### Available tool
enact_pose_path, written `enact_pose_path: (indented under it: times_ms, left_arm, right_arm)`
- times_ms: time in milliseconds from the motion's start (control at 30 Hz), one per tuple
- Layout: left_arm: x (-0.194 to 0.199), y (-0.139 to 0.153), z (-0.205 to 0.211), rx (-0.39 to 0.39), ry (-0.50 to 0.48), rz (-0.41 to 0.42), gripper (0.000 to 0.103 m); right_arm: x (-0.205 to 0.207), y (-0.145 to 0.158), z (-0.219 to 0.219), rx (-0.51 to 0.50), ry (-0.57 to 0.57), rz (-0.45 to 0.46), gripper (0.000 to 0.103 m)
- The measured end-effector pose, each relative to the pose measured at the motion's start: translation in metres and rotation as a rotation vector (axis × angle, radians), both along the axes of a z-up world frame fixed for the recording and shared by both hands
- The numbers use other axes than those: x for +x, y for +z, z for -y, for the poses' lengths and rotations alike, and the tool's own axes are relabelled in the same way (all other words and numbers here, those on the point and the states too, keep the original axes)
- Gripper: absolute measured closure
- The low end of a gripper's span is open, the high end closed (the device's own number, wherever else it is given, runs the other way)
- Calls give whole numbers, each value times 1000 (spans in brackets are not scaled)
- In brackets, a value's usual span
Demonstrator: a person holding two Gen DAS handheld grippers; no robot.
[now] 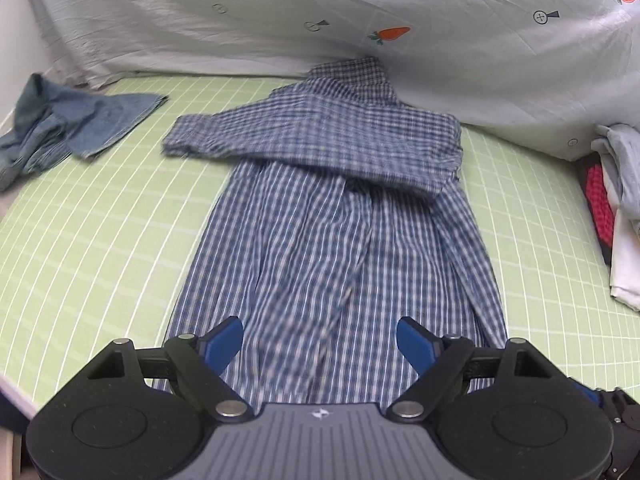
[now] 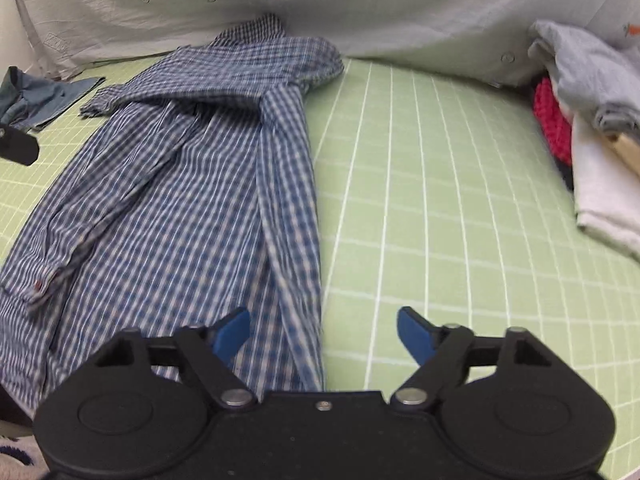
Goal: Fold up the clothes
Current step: 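Pinch the shirt hem with the right gripper and fold the side inward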
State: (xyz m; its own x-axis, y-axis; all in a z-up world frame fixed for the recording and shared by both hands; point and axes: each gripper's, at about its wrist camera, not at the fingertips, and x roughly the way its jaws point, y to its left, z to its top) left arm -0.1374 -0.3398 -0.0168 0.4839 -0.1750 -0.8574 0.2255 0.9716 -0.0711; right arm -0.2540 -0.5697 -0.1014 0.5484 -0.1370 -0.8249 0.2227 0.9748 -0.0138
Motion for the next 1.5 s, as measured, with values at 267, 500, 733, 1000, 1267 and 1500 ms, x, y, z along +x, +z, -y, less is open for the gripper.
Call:
enact_pose_path:
  times_ms: [267, 500, 733, 1000, 1267, 1500]
  left_arm:
    - [-50, 0, -18, 4, 88, -15, 18]
    - [-48, 0, -34, -38, 66, 2, 18]
    - [-39, -1, -71, -49, -38, 0, 18]
    - [-20, -2, -127, -48, -104, 8, 18]
    - [-5, -6, -184, -9, -132, 15, 18]
    - [12, -9, -220, -14, -112, 19, 18]
  right_arm:
    - [-15, -11, 9, 121, 52, -20, 80]
    - [-29, 9, -5, 116, 62, 56, 102]
    - [-23, 36, -51, 127, 14, 142, 102]
    - [3, 47, -127, 137, 32, 185, 102]
    - [43, 17, -188, 195, -10, 182, 102]
    - [53, -24, -205, 241, -97, 86, 89]
